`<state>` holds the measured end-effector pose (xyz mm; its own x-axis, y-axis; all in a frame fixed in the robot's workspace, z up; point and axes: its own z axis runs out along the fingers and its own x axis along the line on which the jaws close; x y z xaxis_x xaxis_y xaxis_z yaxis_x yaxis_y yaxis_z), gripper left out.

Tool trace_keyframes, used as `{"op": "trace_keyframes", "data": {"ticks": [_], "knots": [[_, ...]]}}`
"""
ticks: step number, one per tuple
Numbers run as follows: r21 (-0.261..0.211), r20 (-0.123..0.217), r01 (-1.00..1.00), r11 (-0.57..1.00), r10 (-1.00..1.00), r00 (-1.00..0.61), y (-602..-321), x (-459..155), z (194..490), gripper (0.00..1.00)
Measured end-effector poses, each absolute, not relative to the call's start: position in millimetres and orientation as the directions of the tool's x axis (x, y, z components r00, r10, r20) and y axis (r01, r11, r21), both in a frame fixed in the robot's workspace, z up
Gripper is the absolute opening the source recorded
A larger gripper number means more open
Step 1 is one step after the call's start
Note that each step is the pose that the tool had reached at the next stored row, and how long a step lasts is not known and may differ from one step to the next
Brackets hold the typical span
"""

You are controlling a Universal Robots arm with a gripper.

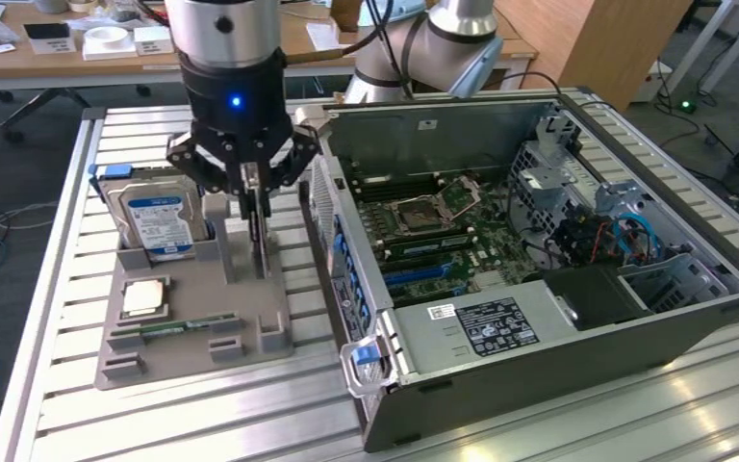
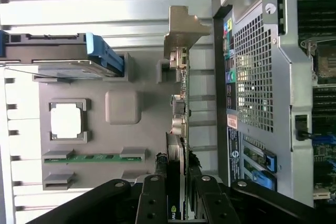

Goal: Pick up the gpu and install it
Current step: 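Pick up the gpu and move the gpu toward the slot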

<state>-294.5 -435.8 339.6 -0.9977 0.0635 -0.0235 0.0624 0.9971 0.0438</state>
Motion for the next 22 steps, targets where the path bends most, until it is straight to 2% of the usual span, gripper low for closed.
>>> {"op": "trace_keyframes", "data": {"ticks": [22], "knots": [[0.044, -0.023, 0.062, 0.997, 0.063, -0.998, -436, -294, 422, 0.26]]}}
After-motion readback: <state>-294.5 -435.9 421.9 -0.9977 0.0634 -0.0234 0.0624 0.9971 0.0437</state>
